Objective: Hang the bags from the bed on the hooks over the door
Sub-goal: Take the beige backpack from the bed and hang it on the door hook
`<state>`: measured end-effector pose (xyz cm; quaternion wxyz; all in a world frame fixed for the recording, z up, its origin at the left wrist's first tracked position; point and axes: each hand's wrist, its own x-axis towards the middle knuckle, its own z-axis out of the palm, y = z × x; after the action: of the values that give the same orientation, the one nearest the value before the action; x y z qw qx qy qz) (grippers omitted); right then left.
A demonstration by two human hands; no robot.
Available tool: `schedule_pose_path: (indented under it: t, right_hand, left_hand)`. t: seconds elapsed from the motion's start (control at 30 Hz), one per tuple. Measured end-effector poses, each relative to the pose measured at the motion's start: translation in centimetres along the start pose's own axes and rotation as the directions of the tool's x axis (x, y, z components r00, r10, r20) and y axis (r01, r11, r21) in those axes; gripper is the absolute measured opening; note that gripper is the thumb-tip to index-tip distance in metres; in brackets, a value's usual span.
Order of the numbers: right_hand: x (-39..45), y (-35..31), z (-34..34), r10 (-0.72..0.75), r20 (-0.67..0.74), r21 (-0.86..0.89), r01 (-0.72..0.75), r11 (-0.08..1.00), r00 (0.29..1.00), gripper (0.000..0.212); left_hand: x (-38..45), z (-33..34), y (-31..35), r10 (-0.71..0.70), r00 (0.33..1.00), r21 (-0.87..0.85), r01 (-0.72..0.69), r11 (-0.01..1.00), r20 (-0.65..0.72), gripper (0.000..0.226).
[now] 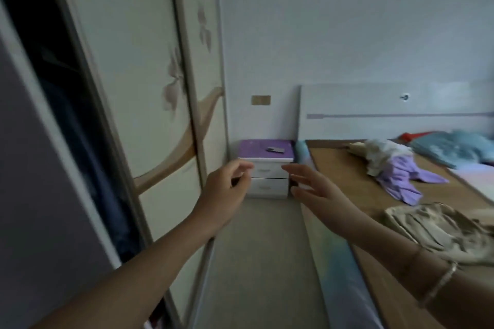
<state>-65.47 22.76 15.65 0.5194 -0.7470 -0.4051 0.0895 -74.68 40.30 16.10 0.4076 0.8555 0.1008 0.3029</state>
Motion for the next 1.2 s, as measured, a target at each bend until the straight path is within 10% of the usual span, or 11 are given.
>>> schedule_pose_path:
  t: [0.23, 0.47, 0.8, 1.2]
  right_hand:
    - [1.9, 8.2, -8.9, 0.216, -0.327, -0.074, -0.253, 0.965, 0.920, 0.038]
    - [1.1, 14.7, -16.2, 0.402, -0.629, 0.068, -0.468, 0.881, 0.665, 0.034]
    - [-3.5, 24.0, -25.6, 0.500, -0.774, 0.168, -0.635, 0.754, 0.389, 0.033]
    - [-1.9, 41.8, -39.7, 0.654, -0.718, 0.327, -0.714, 0.619, 0.238, 0.030]
  left_hand:
    - [10.9, 13.2, -1.2, 0.131, 0.955, -0.136, -0.097, 0.986, 0.267, 0.019]
    - [19.0, 27.0, -0.6, 0.233, 0.802, -0.246, -0.112, 0.963, 0.550, 0.020]
    - [20.8, 45.1, 2.8, 0.335, 0.562, -0.381, -0.037, 0.924, 0.757, 0.018]
    - [28.2, 63.9, 2.7, 0.194, 0.498, -0.228, 0.008, 0.974, 0.845, 0.022]
